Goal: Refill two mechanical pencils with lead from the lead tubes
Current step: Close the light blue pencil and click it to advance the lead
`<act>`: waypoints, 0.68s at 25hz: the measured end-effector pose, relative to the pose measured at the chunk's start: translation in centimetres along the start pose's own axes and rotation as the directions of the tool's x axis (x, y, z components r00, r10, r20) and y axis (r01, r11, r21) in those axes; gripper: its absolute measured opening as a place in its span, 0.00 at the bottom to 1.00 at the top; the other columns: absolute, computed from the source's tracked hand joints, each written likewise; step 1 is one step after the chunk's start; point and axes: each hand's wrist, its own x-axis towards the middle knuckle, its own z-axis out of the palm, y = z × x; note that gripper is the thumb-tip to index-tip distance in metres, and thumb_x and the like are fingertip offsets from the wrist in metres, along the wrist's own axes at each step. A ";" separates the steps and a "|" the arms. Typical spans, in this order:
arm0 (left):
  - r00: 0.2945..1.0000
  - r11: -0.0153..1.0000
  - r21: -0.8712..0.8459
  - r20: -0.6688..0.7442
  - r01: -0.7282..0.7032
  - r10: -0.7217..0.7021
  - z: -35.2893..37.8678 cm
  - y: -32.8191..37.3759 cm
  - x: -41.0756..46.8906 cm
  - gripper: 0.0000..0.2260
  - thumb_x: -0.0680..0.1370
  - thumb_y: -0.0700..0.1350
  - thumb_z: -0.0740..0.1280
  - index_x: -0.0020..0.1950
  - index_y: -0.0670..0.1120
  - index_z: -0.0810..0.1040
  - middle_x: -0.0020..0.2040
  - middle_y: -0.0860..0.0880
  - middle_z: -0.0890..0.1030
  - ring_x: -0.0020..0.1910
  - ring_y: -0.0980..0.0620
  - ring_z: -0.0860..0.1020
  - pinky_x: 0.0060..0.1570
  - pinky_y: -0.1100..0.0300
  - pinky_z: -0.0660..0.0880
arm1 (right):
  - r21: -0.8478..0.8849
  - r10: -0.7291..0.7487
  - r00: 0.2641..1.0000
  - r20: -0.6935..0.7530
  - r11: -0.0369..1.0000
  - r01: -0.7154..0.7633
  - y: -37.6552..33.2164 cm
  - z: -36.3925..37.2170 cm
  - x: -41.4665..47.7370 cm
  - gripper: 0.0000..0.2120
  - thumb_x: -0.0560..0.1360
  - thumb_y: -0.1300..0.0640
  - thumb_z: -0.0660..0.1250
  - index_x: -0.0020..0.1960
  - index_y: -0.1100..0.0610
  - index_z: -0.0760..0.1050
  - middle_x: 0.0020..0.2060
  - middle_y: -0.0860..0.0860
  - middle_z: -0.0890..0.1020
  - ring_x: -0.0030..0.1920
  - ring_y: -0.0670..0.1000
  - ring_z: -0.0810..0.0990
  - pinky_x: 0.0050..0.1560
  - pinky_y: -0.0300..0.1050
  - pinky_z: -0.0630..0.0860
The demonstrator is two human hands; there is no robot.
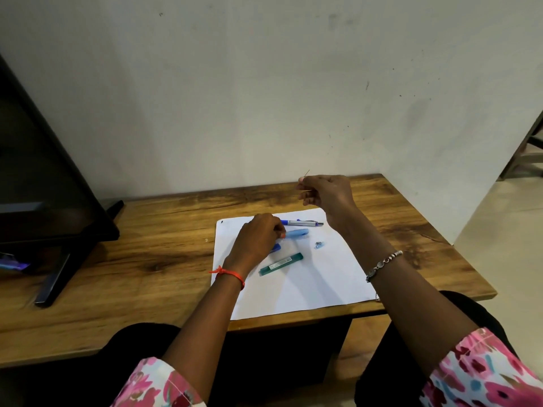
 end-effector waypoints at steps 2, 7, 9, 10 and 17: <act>0.995 0.995 -0.097 -0.096 0.030 -0.040 -0.4 0.0 0.2 0.08 0.77 0.41 0.62 0.53 0.40 0.78 0.55 0.42 0.79 0.51 0.45 0.76 0.46 0.60 0.70 | 0.034 -0.054 0.998 -0.015 0.998 0.055 -0.9 -0.1 -0.2 0.03 0.73 0.66 0.67 0.44 0.66 0.79 0.34 0.57 0.81 0.26 0.48 0.78 0.27 0.37 0.74; 0.960 0.878 -0.478 -0.258 -0.028 -0.110 -2.7 0.5 0.9 0.09 0.78 0.42 0.61 0.55 0.40 0.75 0.49 0.47 0.78 0.47 0.52 0.75 0.44 0.63 0.72 | 0.027 -0.350 0.936 -0.042 0.936 0.352 -4.7 0.0 -0.7 0.03 0.72 0.66 0.67 0.45 0.64 0.80 0.34 0.56 0.82 0.28 0.49 0.77 0.26 0.38 0.72; 0.962 0.833 -0.548 -0.261 -0.077 -0.082 -3.2 0.9 0.8 0.08 0.78 0.43 0.61 0.55 0.41 0.73 0.49 0.48 0.77 0.48 0.51 0.76 0.45 0.66 0.74 | -0.017 -0.461 0.887 -0.018 0.887 0.461 -5.9 0.3 -1.0 0.04 0.72 0.65 0.68 0.46 0.64 0.80 0.34 0.55 0.82 0.29 0.49 0.77 0.25 0.38 0.72; 0.964 0.812 -0.574 -0.259 -0.101 -0.063 -3.3 1.0 0.7 0.07 0.78 0.42 0.61 0.53 0.42 0.73 0.48 0.48 0.78 0.49 0.50 0.77 0.47 0.64 0.75 | -0.048 -0.500 0.866 0.004 0.865 0.499 -6.3 0.5 -1.3 0.05 0.72 0.65 0.68 0.47 0.64 0.80 0.34 0.56 0.82 0.29 0.49 0.77 0.26 0.38 0.72; 0.966 0.758 -0.634 -0.256 -0.151 -0.022 -3.6 1.3 0.4 0.02 0.78 0.41 0.61 0.50 0.45 0.70 0.47 0.47 0.78 0.49 0.48 0.78 0.49 0.60 0.75 | -0.310 -0.582 0.799 0.154 0.739 0.598 -5.6 2.2 -1.6 0.08 0.72 0.62 0.70 0.50 0.63 0.81 0.39 0.53 0.82 0.30 0.37 0.78 0.30 0.26 0.70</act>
